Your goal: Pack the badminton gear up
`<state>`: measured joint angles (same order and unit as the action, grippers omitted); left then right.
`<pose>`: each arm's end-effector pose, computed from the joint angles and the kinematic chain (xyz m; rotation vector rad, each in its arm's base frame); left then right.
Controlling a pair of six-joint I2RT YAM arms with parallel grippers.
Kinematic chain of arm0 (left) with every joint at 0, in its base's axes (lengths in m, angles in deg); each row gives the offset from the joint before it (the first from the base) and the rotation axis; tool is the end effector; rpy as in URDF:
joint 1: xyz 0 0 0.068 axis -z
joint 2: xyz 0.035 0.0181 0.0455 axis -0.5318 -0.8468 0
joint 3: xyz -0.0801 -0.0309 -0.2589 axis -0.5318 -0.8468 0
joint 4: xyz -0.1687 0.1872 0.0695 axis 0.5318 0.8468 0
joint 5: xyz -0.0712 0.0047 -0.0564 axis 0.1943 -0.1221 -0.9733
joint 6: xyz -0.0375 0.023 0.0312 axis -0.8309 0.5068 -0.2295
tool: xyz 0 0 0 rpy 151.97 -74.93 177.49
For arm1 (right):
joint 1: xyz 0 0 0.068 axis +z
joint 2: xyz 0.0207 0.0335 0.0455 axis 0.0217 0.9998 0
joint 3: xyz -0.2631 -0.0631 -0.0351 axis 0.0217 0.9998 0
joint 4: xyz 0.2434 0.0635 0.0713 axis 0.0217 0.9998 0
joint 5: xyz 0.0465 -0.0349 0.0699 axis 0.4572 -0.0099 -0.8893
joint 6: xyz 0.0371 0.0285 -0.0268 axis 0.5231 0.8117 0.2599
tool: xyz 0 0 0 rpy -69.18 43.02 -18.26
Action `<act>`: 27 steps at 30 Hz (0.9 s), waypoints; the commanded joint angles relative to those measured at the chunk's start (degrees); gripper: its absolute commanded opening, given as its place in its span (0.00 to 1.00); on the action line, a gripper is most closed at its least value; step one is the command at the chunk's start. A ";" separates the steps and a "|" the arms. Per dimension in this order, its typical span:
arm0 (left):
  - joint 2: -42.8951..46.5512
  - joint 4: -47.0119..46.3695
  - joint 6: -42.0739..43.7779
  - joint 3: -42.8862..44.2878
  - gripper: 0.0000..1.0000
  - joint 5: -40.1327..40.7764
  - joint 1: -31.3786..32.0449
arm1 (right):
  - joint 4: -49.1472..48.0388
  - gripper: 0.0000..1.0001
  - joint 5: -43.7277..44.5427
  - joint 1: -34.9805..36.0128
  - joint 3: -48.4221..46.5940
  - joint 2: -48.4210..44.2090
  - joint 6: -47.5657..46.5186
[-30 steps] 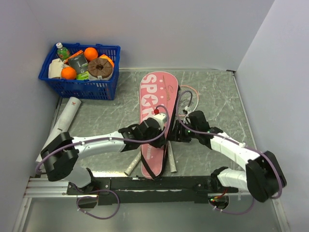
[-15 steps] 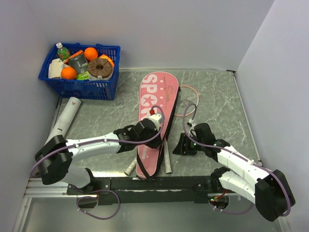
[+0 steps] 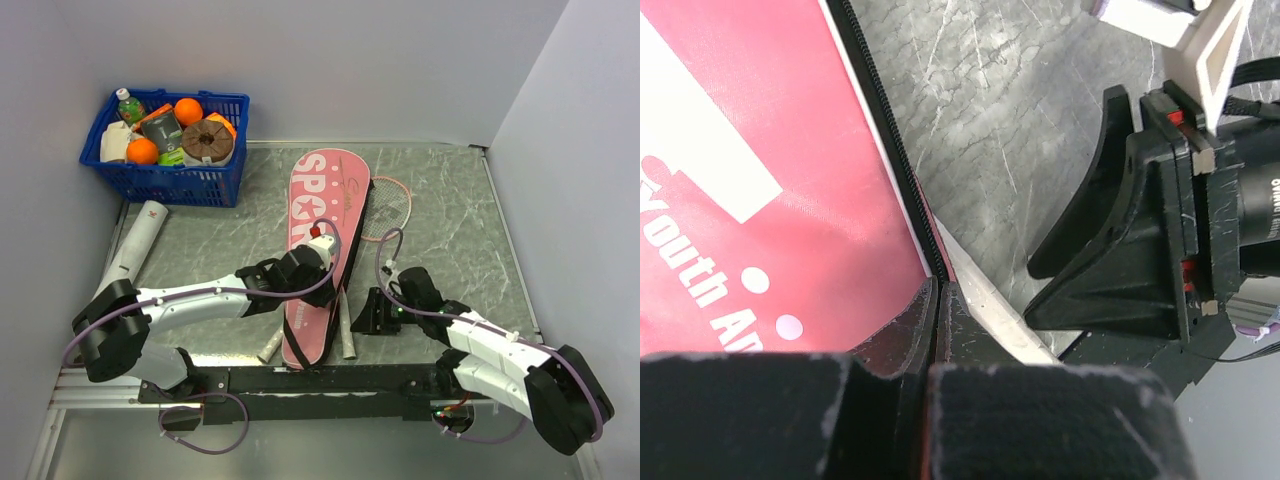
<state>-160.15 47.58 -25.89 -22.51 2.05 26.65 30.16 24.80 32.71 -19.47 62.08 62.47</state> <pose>0.1599 -0.2621 0.2278 0.5066 2.2997 -0.8266 0.1321 0.1022 0.1423 -0.0867 2.5767 1.1811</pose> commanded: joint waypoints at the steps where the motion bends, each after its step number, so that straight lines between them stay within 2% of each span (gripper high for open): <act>1: 0.17 -2.10 -0.47 0.51 0.01 -0.44 -0.16 | -8.15 0.55 -0.90 1.49 0.94 2.07 2.97; 6: 0.17 -2.10 -0.56 0.34 0.01 -0.44 -0.16 | -13.33 0.50 -1.34 3.25 2.09 5.15 5.16; 16: 0.61 -3.06 -1.26 -0.63 0.01 -0.80 -0.16 | -20.28 0.32 -1.51 4.04 4.28 9.02 7.89; 21: 0.52 -3.68 -1.79 -1.33 0.01 -1.76 -0.16 | -23.01 0.31 -2.04 4.31 4.02 9.64 9.47; 24: 0.61 -3.77 -1.88 -1.60 0.01 -1.76 -0.16 | -23.01 0.41 -1.43 5.01 3.15 10.34 9.30; 27: 0.96 -3.59 -1.97 -1.95 0.01 -1.50 -0.16 | -23.80 0.43 -0.72 5.89 2.70 11.57 9.30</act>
<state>-160.15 46.62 -26.75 -23.95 1.88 26.55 10.47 23.01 37.36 -15.75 72.22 71.30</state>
